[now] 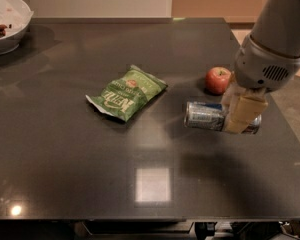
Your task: Pick redbull can
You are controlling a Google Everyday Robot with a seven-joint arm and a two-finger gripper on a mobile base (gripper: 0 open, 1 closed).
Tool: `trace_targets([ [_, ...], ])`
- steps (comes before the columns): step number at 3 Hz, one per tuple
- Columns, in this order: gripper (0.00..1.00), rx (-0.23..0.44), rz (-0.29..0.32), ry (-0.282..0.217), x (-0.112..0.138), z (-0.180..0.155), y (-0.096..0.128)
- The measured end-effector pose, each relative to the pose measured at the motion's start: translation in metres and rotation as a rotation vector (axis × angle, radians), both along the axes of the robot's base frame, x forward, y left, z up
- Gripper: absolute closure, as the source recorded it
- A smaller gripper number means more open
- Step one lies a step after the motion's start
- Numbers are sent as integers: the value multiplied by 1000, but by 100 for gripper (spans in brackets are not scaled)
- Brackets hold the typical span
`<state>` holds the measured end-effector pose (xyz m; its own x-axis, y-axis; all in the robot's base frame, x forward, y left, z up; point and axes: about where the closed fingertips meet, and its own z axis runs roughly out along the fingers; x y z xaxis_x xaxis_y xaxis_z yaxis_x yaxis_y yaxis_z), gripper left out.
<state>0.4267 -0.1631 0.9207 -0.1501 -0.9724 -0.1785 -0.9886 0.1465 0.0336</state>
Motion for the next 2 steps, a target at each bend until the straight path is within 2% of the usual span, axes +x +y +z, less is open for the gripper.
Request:
trace_targets([
  [2,100,37,30,-84,21,46,13],
])
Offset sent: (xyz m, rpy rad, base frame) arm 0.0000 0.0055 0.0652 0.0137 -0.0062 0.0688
